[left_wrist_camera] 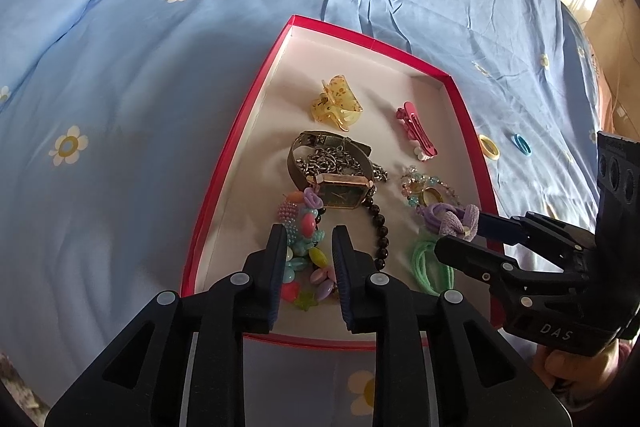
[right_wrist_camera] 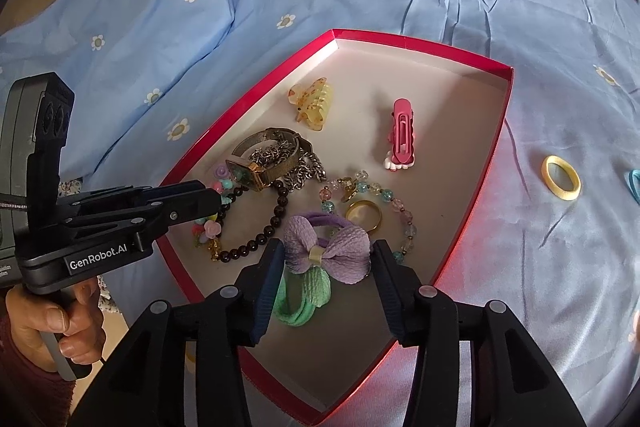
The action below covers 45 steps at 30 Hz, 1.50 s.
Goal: Organize jewelry
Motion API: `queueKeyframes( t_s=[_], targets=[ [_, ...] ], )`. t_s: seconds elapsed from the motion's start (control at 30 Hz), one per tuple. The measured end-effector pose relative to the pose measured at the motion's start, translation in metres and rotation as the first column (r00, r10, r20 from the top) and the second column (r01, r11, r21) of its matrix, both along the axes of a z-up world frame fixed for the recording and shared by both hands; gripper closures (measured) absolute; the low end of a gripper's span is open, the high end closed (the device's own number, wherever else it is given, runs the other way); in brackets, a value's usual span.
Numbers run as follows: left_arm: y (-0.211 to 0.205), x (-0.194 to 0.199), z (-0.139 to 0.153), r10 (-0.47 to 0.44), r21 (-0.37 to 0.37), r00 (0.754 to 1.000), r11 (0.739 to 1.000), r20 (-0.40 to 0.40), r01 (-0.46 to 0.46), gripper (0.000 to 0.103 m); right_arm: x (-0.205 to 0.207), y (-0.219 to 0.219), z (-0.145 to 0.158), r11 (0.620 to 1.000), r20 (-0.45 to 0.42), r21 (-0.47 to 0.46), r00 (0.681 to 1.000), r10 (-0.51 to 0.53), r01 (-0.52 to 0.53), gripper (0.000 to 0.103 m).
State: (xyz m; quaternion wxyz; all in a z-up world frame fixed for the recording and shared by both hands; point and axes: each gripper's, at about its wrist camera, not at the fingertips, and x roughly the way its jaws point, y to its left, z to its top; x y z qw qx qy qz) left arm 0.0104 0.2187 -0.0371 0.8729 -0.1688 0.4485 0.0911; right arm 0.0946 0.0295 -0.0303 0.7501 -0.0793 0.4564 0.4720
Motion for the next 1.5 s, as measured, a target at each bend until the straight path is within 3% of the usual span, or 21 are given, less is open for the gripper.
queueKeyframes(
  t_s=[0.4, 0.53, 0.8, 0.83, 0.87, 0.9, 0.93, 1.2, 1.5],
  targets=[
    [-0.001, -0.009, 0.01, 0.013, 0.0, 1.0, 1.0, 0.019, -0.013, 0.077, -0.001, -0.007, 0.006, 1.0, 0.006, 0.018, 1.0, -0.015, 0.015, 0.048],
    [-0.002, -0.017, 0.015, 0.025, -0.007, 0.999, 1.0, 0.038, -0.025, 0.055, -0.003, -0.018, 0.014, 0.998, 0.012, 0.049, 0.999, -0.035, 0.034, 0.047],
    [-0.007, -0.033, 0.021, 0.068, -0.013, 0.995, 0.998, 0.071, -0.068, 0.03, -0.005, -0.048, 0.022, 0.981, 0.002, 0.167, 0.995, -0.101, 0.099, 0.046],
    [-0.008, -0.034, 0.021, 0.077, -0.01, 0.995, 0.997, 0.07, -0.077, 0.025, -0.005, -0.05, 0.023, 0.978, -0.006, 0.181, 0.995, -0.102, 0.102, 0.044],
    [-0.01, -0.036, 0.022, 0.086, -0.007, 0.994, 0.996, 0.073, -0.085, 0.023, -0.006, -0.053, 0.023, 0.976, -0.01, 0.194, 0.995, -0.103, 0.104, 0.032],
    [-0.011, -0.039, 0.022, 0.094, -0.003, 0.993, 0.996, 0.077, -0.094, 0.023, -0.007, -0.056, 0.024, 0.973, -0.012, 0.208, 0.994, -0.105, 0.105, 0.02],
    [-0.013, -0.041, 0.023, 0.102, 0.002, 0.992, 0.995, 0.078, -0.103, 0.021, -0.009, -0.059, 0.025, 0.969, -0.011, 0.224, 0.994, -0.105, 0.105, 0.016],
    [-0.029, -0.055, 0.024, 0.117, 0.071, 0.991, 0.99, 0.068, -0.122, 0.015, -0.021, -0.073, 0.033, 0.956, 0.01, 0.278, 0.995, -0.103, 0.096, 0.015],
    [-0.042, -0.074, 0.035, 0.127, 0.143, 0.989, 0.98, 0.073, -0.136, 0.012, -0.034, -0.083, 0.051, 0.962, 0.077, 0.27, 0.994, -0.072, 0.048, 0.012]
  ],
)
